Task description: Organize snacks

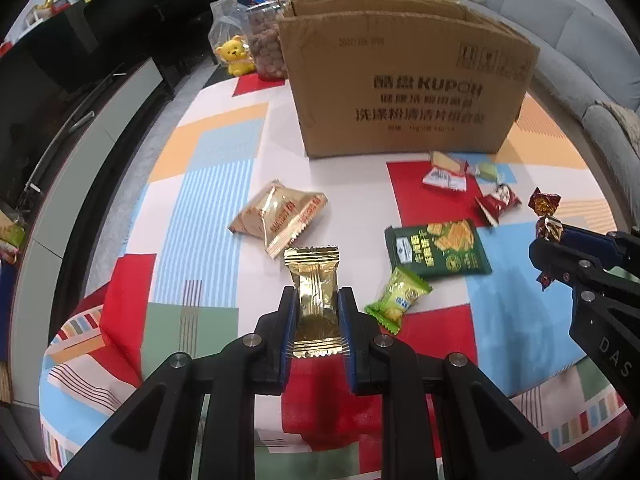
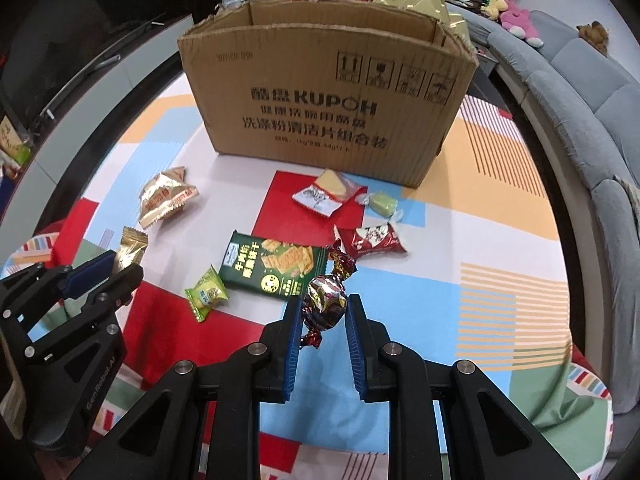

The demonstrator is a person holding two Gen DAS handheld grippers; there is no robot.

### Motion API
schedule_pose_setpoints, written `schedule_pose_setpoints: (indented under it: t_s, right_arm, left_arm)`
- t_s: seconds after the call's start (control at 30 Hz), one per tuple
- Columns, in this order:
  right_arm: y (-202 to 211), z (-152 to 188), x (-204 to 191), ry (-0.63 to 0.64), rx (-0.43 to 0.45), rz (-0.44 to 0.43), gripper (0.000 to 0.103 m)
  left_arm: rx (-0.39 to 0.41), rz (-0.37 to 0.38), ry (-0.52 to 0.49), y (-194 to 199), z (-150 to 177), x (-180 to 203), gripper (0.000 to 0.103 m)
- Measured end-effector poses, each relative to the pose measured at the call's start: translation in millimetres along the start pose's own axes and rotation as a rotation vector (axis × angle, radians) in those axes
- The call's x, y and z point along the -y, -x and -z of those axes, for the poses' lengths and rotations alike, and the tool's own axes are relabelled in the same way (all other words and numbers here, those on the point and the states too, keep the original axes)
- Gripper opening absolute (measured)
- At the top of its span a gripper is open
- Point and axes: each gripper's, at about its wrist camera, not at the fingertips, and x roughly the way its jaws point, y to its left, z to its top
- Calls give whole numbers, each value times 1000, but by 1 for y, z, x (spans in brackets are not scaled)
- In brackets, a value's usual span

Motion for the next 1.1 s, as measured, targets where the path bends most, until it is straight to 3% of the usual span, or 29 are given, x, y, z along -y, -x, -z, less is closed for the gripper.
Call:
schedule_pose_setpoints:
  t_s: [0.5,1.1]
  right_arm:
    - [40,-24,3,1,101,9,23]
    - [76,-63,18,-40,208,18,23]
  left_arm:
    - [71,0,18,29,-26,-3,21]
    - [179,4,35,62,-80,-6,21]
